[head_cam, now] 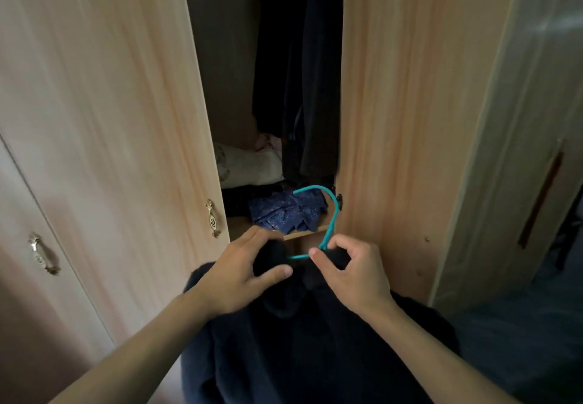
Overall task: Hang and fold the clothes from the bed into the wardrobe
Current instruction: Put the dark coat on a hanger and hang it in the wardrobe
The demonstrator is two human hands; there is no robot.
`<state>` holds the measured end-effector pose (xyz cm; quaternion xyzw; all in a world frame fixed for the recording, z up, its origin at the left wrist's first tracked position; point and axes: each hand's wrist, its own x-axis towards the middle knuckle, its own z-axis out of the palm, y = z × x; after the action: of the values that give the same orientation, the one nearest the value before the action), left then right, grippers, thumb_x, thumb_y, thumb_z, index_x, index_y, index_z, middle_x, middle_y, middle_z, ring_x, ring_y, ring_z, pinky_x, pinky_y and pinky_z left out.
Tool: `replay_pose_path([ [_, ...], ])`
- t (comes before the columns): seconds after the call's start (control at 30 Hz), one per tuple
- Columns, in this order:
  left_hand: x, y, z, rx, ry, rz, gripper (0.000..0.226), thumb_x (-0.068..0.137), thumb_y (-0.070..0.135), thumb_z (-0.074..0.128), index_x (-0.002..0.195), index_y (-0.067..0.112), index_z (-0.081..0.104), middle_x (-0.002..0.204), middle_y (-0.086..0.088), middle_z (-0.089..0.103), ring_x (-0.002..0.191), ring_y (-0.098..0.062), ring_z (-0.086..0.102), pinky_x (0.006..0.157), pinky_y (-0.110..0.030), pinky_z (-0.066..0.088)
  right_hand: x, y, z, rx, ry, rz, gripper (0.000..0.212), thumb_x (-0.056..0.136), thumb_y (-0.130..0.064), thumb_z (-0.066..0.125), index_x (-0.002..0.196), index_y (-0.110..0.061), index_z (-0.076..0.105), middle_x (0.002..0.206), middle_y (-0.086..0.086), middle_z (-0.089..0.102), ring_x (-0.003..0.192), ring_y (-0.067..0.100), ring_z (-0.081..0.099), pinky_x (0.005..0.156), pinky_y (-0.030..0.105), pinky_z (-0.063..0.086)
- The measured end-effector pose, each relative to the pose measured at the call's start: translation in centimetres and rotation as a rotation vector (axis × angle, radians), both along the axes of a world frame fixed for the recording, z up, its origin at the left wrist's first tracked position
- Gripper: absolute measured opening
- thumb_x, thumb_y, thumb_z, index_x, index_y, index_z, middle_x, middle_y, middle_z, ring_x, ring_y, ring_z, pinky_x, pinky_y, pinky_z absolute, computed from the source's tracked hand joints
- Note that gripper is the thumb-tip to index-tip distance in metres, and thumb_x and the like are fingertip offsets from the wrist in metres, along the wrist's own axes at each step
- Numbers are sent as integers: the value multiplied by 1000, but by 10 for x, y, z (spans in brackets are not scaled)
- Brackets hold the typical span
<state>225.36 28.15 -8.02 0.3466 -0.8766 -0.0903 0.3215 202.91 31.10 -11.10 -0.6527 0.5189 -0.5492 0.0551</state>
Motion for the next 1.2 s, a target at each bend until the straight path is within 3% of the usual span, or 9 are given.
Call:
replay_pose_path([
  [0.1, 14, -34, 4, 36, -6, -22, 41, 101, 45, 37, 125, 18, 57, 114, 5, 61, 109, -10, 56, 96, -33, 44, 11, -23, -5, 32, -27, -48, 35, 82, -57, 64, 67, -27, 55, 55, -10, 55, 46, 10, 51, 45, 33, 45],
  [0.2, 31, -75, 10, -30, -155, 59, 49, 101, 50, 26, 119, 17, 59, 108, 1, 62, 102, -20, 56, 93, -40, 42, 23, -40, -10, 53, -43, -89, 39, 83, -57, 64, 66, -23, 55, 53, -6, 55, 44, 10, 49, 43, 36, 45],
  [0.33, 56, -134, 18, -239, -476, 280, 72, 91, 63, 10, 118, 19, 60, 114, -2, 63, 113, -27, 53, 92, -42, 42, 37, -60, -11, 67, -52, -135, 40, 84, -55, 63, 66, -21, 56, 54, -3, 56, 46, 12, 53, 47, 39, 48],
  [0.47, 70, -190, 17, -334, -609, 372, 79, 87, 64, 6, 118, 16, 62, 119, -5, 62, 121, -28, 50, 94, -42, 38, 41, -77, -9, 66, -58, -148, 37, 86, -52, 64, 66, -21, 59, 53, -5, 56, 46, 12, 52, 46, 38, 47],
  [0.6, 84, -242, 12, -335, -842, 502, 70, 94, 65, 13, 138, 24, 48, 142, -2, 50, 143, -25, 28, 111, -46, 23, 41, -89, -6, 54, -87, -157, 37, 85, -54, 64, 66, -22, 60, 55, -1, 57, 50, 17, 56, 49, 46, 49],
  [0.7, 92, -266, 8, -374, -1008, 540, 69, 96, 64, 20, 140, 18, 47, 153, -2, 40, 151, -23, 11, 117, -50, 11, 42, -93, -5, 35, -94, -162, 35, 85, -54, 64, 66, -25, 60, 55, -2, 56, 49, 17, 55, 48, 45, 48],
  [0.93, 73, -259, 11, -437, -1141, 600, 57, 98, 61, 25, 126, 24, 58, 129, 1, 55, 131, -23, 34, 106, -47, 22, 53, -92, -2, 55, -48, -148, 33, 86, -50, 64, 66, -24, 62, 55, -2, 58, 49, 16, 56, 47, 41, 49],
  [1.2, 73, -231, 7, -480, -1089, 556, 52, 100, 57, 27, 123, 22, 59, 123, 3, 58, 126, -23, 35, 104, -45, 26, 51, -75, -9, 58, -34, -132, 31, 86, -52, 65, 67, -27, 62, 58, -4, 61, 52, 16, 60, 48, 39, 51],
])
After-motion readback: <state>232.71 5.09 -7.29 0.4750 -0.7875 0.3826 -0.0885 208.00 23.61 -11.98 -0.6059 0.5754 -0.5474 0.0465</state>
